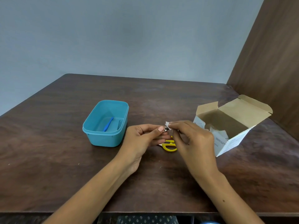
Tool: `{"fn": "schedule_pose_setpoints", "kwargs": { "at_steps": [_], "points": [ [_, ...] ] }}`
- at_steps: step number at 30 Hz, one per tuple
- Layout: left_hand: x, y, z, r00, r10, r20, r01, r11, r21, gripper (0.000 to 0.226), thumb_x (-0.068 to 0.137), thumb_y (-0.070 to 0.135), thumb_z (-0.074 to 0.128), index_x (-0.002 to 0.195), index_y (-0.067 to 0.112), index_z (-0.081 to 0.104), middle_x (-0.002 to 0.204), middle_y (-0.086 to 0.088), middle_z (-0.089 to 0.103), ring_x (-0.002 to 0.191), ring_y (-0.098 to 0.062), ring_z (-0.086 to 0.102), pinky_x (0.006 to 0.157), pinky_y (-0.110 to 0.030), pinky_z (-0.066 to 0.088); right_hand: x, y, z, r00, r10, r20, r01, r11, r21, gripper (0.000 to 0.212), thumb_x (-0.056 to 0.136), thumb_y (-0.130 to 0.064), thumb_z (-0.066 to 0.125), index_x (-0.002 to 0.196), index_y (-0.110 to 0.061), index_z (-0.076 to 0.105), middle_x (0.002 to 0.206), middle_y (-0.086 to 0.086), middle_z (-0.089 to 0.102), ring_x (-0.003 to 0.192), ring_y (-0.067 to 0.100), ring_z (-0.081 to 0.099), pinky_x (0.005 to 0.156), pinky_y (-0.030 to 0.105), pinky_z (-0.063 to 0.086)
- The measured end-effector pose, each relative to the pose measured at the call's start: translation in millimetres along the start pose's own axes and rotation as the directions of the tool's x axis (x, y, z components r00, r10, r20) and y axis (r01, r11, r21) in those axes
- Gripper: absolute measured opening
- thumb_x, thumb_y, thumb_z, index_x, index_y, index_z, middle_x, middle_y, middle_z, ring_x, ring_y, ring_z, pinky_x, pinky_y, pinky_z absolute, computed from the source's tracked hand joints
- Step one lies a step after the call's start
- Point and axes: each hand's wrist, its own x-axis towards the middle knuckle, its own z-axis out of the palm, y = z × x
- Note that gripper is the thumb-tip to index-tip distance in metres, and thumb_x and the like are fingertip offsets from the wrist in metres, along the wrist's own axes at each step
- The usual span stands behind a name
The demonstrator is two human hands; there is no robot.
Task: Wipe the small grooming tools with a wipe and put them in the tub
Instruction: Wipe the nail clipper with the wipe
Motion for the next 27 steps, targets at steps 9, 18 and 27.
{"fn": "schedule_pose_setpoints", "kwargs": {
  "at_steps": [9, 18, 27],
  "points": [
    [-0.1, 0.1, 0.5, 1.000, 0.019, -0.017, -0.020, 0.999, -0.042, 0.015, 0.085, 0.004, 0.063, 0.097, -0.002, 0.070, 0.086, -0.018, 0.074, 0.079, -0.019, 0.073, 0.067, -0.018, 0.057, -1.2, 1.7, -0.7, 1.000, -0.008, -0.018, 0.008, 1.000, -0.019, 0.014, 0.077, 0.000, 0.067, 0.088, -0.007, 0.073, 0.088, 0.004, 0.074, 0.081, 0.016, 0.069, 0.072, 0.025, 0.052],
    [-2.0, 0.6, -0.1, 1.000, 0.014, -0.015, -0.014, 0.999, -0.031, 0.013, 0.085, 0.004, 0.062, 0.094, 0.000, 0.071, 0.082, -0.016, 0.075, 0.077, -0.018, 0.074, 0.066, -0.017, 0.057, 0.4, 8.3, -0.5, 1.000, 0.015, -0.026, -0.016, 1.000, -0.009, 0.018, 0.076, 0.006, 0.068, 0.087, -0.006, 0.073, 0.088, 0.003, 0.074, 0.081, 0.017, 0.070, 0.071, 0.026, 0.051],
    [-2.6, 0.7, -1.8, 1.000, 0.000, -0.015, -0.001, 1.000, -0.010, 0.010, 0.086, 0.005, 0.062, 0.089, 0.003, 0.072, 0.079, -0.014, 0.075, 0.076, -0.019, 0.074, 0.066, -0.019, 0.058, 4.2, 17.7, -1.1, 0.991, 0.108, -0.075, -0.109, 0.994, -0.017, 0.023, 0.072, 0.012, 0.069, 0.084, -0.008, 0.074, 0.082, 0.000, 0.075, 0.074, 0.009, 0.068, 0.069, 0.014, 0.049]
  ]
}}
